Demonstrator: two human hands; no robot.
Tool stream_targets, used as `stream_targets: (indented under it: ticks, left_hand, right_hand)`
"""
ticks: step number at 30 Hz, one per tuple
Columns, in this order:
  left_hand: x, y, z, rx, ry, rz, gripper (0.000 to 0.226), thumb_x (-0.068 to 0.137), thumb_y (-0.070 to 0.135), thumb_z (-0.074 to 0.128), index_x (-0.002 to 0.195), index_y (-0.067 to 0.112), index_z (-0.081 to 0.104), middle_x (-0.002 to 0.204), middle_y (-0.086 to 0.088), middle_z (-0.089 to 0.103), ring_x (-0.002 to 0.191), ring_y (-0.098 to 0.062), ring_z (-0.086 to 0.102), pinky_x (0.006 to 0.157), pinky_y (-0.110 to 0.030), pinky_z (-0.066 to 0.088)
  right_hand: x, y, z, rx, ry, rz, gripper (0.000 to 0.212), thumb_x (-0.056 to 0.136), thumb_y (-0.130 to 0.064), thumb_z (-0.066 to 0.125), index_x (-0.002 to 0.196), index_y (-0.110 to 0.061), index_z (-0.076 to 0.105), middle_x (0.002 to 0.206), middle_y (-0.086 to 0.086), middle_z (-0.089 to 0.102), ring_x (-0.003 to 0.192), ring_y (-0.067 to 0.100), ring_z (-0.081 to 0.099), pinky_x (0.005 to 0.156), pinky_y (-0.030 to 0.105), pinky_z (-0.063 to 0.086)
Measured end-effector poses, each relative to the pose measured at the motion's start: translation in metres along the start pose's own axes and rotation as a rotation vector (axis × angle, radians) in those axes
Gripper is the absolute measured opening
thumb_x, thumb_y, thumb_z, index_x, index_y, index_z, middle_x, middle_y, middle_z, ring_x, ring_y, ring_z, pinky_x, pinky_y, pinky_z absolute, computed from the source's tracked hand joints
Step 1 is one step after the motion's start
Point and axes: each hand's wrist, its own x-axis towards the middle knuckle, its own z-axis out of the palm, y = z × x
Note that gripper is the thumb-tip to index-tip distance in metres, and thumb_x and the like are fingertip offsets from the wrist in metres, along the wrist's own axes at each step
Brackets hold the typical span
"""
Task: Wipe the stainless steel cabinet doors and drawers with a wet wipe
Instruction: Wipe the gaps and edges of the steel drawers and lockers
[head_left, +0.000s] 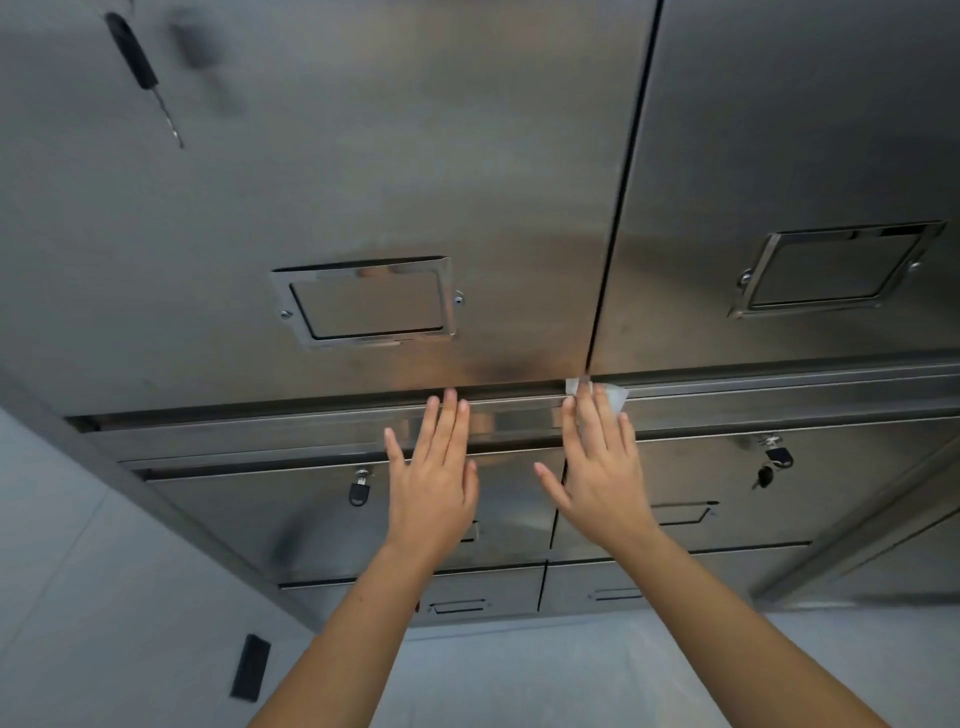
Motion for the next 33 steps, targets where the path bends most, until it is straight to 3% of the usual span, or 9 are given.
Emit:
stream_targets:
  ticks: [5,11,16,19,23,27,30,33]
  left_hand:
    - [0.001,0.000,-0.002,0.039,-0.003,0.032,0.058,0.080,0.021,0.054,0.135,0.004,0.045,0.144,-0.011,0.039,0.131,-0.032,0.038,0.092,-0.068,0.032]
    - [0.005,0.005,0.001,0.031,0.004,0.042,0.068,0.074,0.016,0.074,0.135,0.004,0.046,0.143,-0.011,0.041,0.131,-0.033,0.035,0.091,-0.069,0.030]
    - [0.005,0.005,0.003,0.018,0.001,0.028,0.070,0.073,0.014,0.074,0.137,0.006,0.044,0.144,-0.008,0.040,0.133,-0.029,0.028,0.092,-0.070,0.030]
    - [0.005,0.006,0.004,0.000,0.000,0.012,0.070,0.075,0.014,0.072,0.138,0.007,0.042,0.146,-0.006,0.035,0.134,-0.029,0.026,0.093,-0.069,0.028]
    - [0.004,0.007,0.005,-0.015,0.005,0.001,0.070,0.077,0.013,0.071,0.139,0.008,0.040,0.147,-0.006,0.032,0.135,-0.030,0.025,0.094,-0.069,0.025]
    - [0.003,0.004,0.005,0.046,0.024,0.019,0.069,0.076,0.014,0.071,0.138,0.006,0.042,0.146,-0.008,0.036,0.133,-0.029,0.029,0.092,-0.069,0.029]
    - [0.001,-0.003,0.005,0.079,0.034,0.021,0.064,0.080,0.018,0.060,0.139,0.008,0.038,0.147,-0.008,0.030,0.134,-0.027,0.030,0.094,-0.068,0.030]
    - [-0.001,-0.009,0.004,0.079,0.026,0.005,0.071,0.076,0.015,0.071,0.140,0.008,0.039,0.147,-0.009,0.034,0.134,-0.027,0.032,0.094,-0.067,0.028]
  right_hand:
    - [-0.006,0.034,0.005,-0.049,0.085,-0.143,0.054,0.087,-0.032,0.040,0.132,-0.004,0.051,0.142,0.017,0.041,0.129,0.034,0.041,0.096,0.058,0.041]
    - [-0.005,0.047,0.008,-0.106,0.094,-0.127,0.052,0.085,-0.026,0.039,0.134,-0.009,0.049,0.143,0.018,0.039,0.132,0.035,0.036,0.099,0.059,0.033]
    - [-0.008,0.056,0.009,-0.111,0.082,-0.072,0.055,0.085,-0.024,0.037,0.137,-0.004,0.044,0.145,0.013,0.037,0.133,0.031,0.037,0.099,0.059,0.033]
    - [-0.010,0.061,0.010,-0.063,0.116,-0.040,0.058,0.086,-0.026,0.037,0.140,-0.005,0.037,0.147,0.013,0.033,0.136,0.029,0.029,0.101,0.059,0.030]
    - [-0.009,0.047,0.012,0.038,0.168,-0.141,0.058,0.088,-0.026,0.038,0.142,-0.009,0.026,0.148,0.010,0.028,0.137,0.029,0.028,0.103,0.058,0.024]
    - [0.002,0.024,0.014,0.039,0.148,-0.188,0.059,0.085,-0.027,0.040,0.141,-0.011,0.032,0.147,0.008,0.032,0.134,0.032,0.033,0.100,0.061,0.029]
    - [0.010,0.005,0.021,0.013,0.150,-0.177,0.059,0.083,-0.029,0.052,0.138,-0.013,0.042,0.146,0.009,0.038,0.134,0.037,0.030,0.098,0.064,0.030]
    - [0.011,-0.005,0.030,-0.025,0.158,-0.148,0.066,0.077,-0.023,0.069,0.137,-0.015,0.045,0.146,0.009,0.037,0.132,0.043,0.031,0.099,0.066,0.023]
